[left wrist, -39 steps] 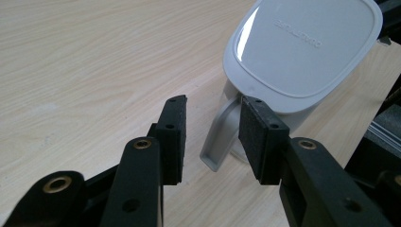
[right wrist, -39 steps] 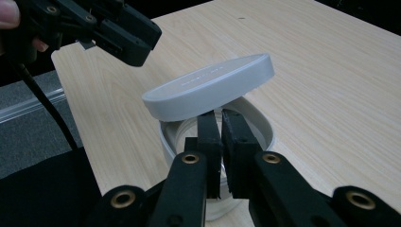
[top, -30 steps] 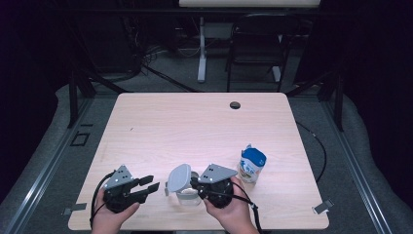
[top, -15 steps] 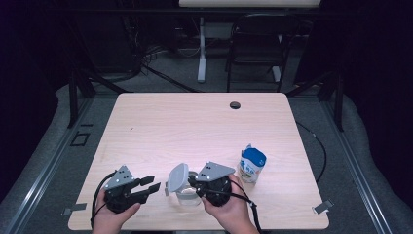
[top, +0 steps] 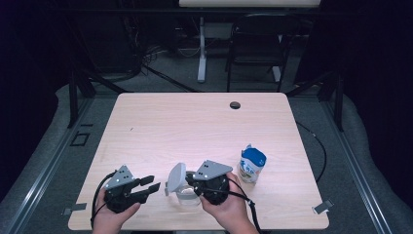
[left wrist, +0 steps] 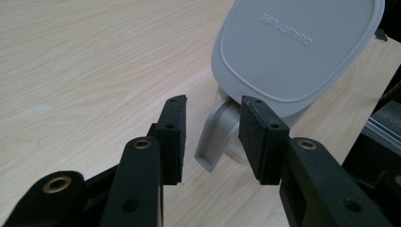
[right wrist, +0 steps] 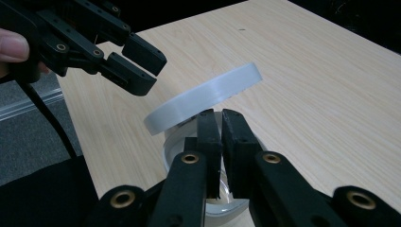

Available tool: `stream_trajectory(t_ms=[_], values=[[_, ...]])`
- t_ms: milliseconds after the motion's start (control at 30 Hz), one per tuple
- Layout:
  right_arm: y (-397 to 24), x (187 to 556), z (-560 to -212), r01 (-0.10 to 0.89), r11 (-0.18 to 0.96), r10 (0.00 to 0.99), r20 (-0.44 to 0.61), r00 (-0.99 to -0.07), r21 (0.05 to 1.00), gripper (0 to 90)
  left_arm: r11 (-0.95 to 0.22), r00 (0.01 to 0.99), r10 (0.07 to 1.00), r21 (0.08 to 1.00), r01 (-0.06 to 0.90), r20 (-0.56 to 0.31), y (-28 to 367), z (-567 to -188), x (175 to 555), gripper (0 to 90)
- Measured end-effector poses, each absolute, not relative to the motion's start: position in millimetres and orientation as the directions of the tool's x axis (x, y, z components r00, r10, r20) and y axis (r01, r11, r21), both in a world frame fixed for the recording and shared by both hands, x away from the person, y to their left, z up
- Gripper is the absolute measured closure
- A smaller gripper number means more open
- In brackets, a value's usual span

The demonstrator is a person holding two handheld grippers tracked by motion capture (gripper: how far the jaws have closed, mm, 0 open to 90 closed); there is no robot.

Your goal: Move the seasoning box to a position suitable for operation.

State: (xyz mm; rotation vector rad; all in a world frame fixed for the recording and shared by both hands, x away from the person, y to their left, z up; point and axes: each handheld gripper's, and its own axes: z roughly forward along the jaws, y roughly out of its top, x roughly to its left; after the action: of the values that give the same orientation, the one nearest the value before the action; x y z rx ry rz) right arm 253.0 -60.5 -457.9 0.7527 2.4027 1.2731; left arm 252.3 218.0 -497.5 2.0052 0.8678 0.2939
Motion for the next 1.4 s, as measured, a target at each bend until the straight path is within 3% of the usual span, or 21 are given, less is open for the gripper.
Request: stream_trajectory(t_ms=[1400], values=[[-39,251,-447,0.242,0.494,0.546,-0.081,-0.834,0.835,84.4,-0.336,0.712,0.689,0.812,0.477,-0.133,222,-501,255,62.5]])
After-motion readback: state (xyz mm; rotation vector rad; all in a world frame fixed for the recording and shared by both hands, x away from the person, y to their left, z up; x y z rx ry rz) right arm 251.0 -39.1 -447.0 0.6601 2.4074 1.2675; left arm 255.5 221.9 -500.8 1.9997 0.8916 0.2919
